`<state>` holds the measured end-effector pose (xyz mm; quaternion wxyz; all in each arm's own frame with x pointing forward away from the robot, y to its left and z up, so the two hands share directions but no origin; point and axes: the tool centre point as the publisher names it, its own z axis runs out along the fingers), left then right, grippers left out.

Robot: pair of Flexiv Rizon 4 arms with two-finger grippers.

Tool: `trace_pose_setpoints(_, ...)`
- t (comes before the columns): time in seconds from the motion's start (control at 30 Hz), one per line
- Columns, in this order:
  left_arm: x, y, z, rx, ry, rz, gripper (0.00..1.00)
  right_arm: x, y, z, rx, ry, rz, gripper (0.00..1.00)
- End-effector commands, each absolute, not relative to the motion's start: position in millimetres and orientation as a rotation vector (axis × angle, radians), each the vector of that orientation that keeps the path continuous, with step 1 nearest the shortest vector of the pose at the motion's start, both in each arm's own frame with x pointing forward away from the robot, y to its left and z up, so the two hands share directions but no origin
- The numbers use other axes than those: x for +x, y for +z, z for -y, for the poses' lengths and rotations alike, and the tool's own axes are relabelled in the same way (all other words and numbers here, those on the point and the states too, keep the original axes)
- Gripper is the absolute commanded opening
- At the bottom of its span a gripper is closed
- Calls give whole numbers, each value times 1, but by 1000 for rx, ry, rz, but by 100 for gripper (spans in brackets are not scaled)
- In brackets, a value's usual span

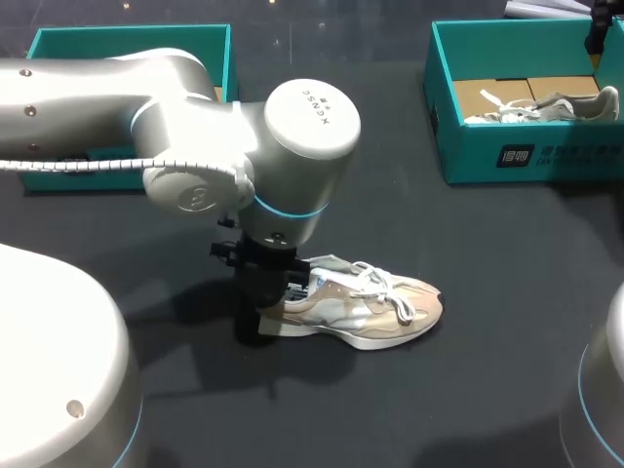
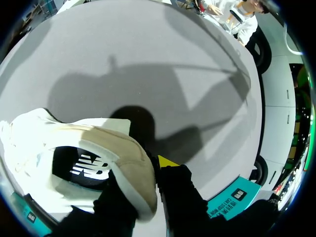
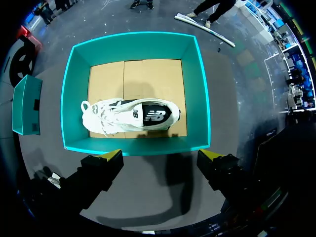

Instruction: Take the shoe out of the shoebox, open the shoe tongue, remove and reinsert the insole, then place the shoe into the shoebox

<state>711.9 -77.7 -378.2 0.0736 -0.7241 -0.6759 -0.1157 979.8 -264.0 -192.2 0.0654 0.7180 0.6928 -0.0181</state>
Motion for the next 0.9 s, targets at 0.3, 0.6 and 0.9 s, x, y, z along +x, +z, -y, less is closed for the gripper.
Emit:
trace_pose_setpoints(0.3,712,-372,74,-2186,-287,2076,58,980,-192,264,2167,-55,-2090,100)
trace_pose_setpoints(0.6,707,-342,75,-2227,-201,2172,100,980,-192,264,2167,-55,-2090,100)
trace_pose_setpoints(0.9,705,-304,58,-1998,310,2493,100,980,-192,264,2167,-55,-2090,100)
